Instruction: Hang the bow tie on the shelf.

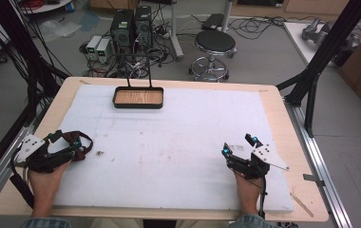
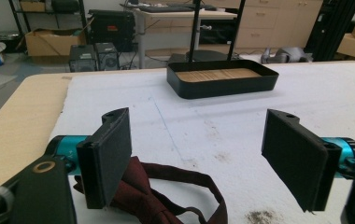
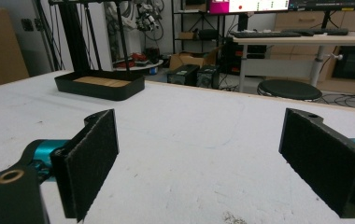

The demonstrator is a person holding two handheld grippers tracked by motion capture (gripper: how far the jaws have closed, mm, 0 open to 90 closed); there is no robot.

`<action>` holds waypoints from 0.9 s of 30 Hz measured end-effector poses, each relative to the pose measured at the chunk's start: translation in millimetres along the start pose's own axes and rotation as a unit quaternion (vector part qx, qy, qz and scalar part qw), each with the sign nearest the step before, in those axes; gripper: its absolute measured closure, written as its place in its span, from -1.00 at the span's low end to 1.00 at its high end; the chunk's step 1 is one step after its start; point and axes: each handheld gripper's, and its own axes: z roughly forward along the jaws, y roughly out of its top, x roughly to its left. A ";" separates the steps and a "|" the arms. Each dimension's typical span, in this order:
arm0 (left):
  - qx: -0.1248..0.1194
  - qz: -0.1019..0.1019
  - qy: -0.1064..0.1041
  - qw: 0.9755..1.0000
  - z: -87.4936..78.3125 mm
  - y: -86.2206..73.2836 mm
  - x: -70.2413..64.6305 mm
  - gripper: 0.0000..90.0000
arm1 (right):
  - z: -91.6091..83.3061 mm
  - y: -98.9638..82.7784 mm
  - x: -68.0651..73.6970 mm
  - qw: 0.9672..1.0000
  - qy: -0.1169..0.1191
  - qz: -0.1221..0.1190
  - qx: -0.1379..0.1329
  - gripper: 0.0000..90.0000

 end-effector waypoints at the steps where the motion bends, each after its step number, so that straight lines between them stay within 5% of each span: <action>1: 0.000 0.000 0.000 1.000 0.0 0.0 0.0 -0.45 | 0.0 0.0 0.0 1.000 0.000 0.000 0.000 -0.76; 27: 0.002 -0.002 0.004 1.000 -1.0 -0.3 -0.6 -0.45 | 0.6 0.0 1.2 1.000 -0.002 -0.004 0.003 -0.76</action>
